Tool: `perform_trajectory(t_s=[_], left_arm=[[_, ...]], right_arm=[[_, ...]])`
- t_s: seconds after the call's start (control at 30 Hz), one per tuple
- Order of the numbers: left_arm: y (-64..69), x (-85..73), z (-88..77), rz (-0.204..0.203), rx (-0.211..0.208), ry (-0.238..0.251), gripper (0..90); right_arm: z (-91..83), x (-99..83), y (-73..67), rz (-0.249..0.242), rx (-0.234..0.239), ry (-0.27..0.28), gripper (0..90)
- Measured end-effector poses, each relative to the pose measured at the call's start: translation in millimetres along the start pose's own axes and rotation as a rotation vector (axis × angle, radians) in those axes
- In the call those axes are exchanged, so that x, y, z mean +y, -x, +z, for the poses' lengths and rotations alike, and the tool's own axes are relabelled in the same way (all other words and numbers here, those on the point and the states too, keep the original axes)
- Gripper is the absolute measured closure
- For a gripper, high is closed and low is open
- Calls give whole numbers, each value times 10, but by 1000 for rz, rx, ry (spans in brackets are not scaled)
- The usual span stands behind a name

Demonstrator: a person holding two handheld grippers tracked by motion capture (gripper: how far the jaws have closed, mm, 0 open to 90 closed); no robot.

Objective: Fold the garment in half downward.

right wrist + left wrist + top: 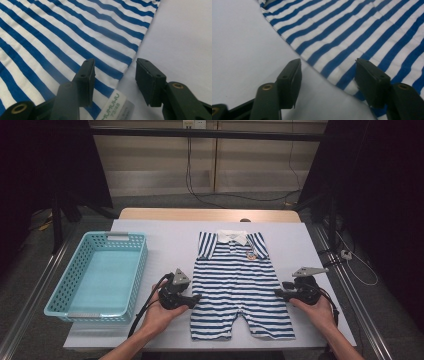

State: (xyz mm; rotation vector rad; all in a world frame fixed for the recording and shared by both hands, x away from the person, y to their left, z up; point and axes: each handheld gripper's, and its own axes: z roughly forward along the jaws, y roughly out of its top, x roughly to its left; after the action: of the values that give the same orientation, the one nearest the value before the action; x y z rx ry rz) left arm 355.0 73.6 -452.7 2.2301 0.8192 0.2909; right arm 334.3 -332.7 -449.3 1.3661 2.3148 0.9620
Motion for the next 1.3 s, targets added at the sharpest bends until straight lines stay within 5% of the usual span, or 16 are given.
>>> perform_trajectory(t_s=[0.2,0.27,0.37,0.43,0.67,1.3], left_arm=[[50,34,38,20,-15,11,518],[62,61,49,41,-17,10,635],[4,69,37,14,-41,-5,834],[-32,67,21,7,-59,-9,876],[-60,33,-59,-5,-60,-35,886],[23,-134,-316,16,-88,-50,882]], right_arm=[[-7,2,-52,-23,-10,-18,637],[-3,9,-68,-43,-19,-20,668],[-3,26,-83,-47,-13,-33,740],[2,33,-58,-43,-7,-28,833],[-32,18,-33,-22,20,-32,899],[-211,-119,-213,-90,79,-26,900]])
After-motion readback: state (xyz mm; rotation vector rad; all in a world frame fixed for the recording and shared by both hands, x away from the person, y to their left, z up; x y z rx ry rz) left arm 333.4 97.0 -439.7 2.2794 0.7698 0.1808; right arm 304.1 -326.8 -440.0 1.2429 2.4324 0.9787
